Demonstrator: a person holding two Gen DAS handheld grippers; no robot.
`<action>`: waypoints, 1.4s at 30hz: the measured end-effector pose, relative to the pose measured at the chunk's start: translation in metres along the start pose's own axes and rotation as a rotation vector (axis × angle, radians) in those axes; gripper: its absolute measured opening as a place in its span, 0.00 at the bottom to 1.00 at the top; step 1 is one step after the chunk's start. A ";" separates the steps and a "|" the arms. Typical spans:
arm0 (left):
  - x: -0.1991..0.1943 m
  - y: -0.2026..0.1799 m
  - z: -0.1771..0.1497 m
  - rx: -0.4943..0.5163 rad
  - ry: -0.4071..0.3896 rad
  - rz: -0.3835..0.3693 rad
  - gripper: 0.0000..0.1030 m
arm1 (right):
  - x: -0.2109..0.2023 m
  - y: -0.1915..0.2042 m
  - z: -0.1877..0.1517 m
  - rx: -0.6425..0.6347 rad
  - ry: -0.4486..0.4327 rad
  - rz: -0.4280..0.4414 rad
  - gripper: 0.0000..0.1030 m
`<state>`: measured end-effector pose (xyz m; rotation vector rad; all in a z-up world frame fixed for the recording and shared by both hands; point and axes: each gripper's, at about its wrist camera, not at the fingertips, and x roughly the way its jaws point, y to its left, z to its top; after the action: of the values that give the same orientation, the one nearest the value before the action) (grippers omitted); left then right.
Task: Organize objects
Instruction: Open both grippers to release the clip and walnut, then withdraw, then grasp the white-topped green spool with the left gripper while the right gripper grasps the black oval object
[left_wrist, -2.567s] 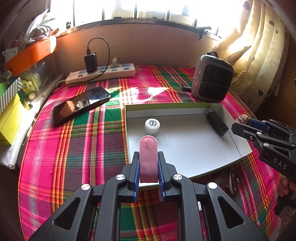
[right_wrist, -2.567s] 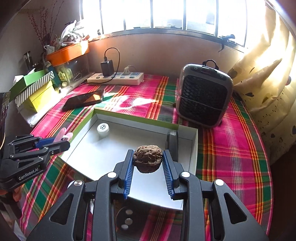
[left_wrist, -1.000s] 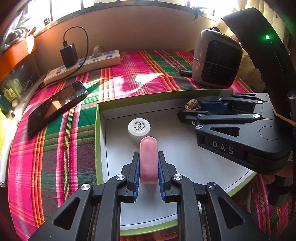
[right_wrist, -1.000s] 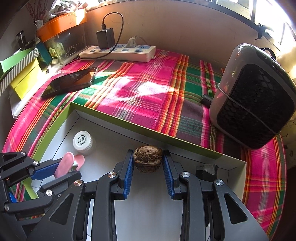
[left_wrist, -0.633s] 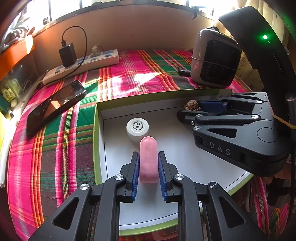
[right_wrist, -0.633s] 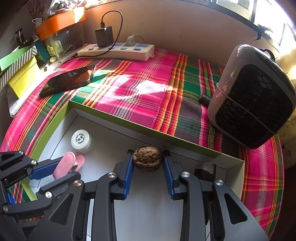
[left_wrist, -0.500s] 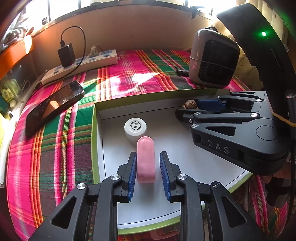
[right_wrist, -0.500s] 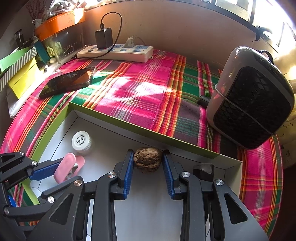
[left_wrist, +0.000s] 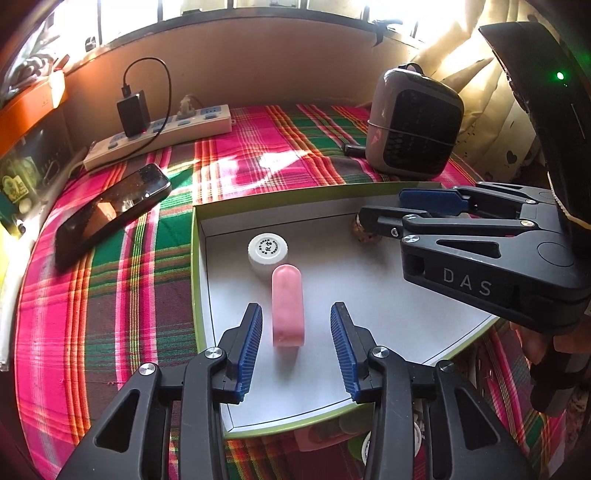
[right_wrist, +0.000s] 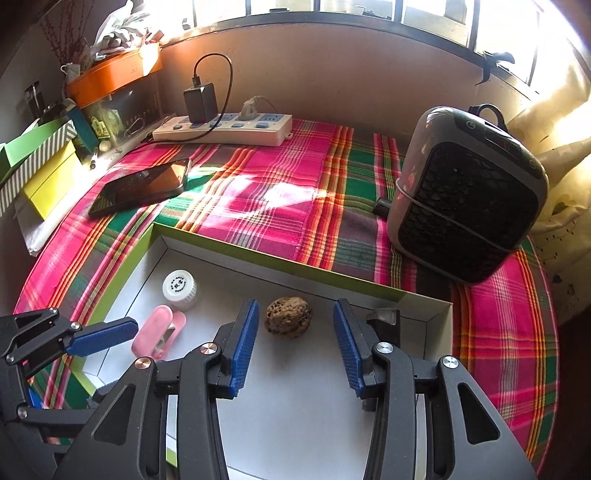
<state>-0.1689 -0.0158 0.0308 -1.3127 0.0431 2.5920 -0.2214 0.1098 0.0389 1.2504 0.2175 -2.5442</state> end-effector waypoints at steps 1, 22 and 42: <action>-0.003 0.000 -0.001 0.003 -0.005 -0.002 0.36 | -0.004 -0.001 -0.002 0.010 -0.007 -0.001 0.42; -0.068 0.019 -0.048 -0.025 -0.105 -0.056 0.37 | -0.095 -0.006 -0.084 0.178 -0.120 -0.097 0.42; -0.072 0.021 -0.087 -0.036 -0.086 -0.160 0.37 | -0.083 0.006 -0.146 0.221 -0.056 -0.048 0.52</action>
<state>-0.0638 -0.0616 0.0341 -1.1639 -0.1192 2.5202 -0.0623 0.1587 0.0157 1.2612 -0.0486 -2.7003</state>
